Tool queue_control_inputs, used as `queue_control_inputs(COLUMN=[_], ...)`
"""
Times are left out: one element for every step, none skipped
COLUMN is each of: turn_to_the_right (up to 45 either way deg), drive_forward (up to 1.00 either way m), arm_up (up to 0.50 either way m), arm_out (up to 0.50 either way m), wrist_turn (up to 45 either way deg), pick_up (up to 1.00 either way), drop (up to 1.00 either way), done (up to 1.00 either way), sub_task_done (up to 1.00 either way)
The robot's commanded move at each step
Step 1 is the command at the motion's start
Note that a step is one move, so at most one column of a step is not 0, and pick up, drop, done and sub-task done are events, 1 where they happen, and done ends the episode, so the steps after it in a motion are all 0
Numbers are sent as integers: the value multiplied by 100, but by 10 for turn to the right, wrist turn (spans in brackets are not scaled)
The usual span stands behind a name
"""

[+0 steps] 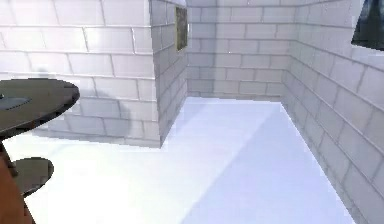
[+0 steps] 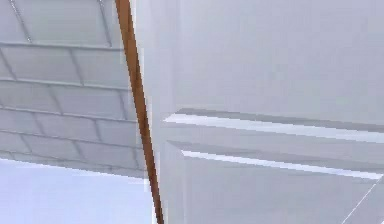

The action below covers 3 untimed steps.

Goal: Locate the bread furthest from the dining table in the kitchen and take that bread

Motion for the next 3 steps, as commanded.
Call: queue_control_inputs(turn_to_the_right=[-60, 0, -450], drive_forward=[0, 60, 0], arm_up=[0, 0, 0], arm_out=[0, 0, 0], wrist_turn=[0, 0, 0], pick_up=[0, 0, 0], drop=[0, 0, 0], done=[0, 0, 0], sub_task_done=[0, 0, 0])
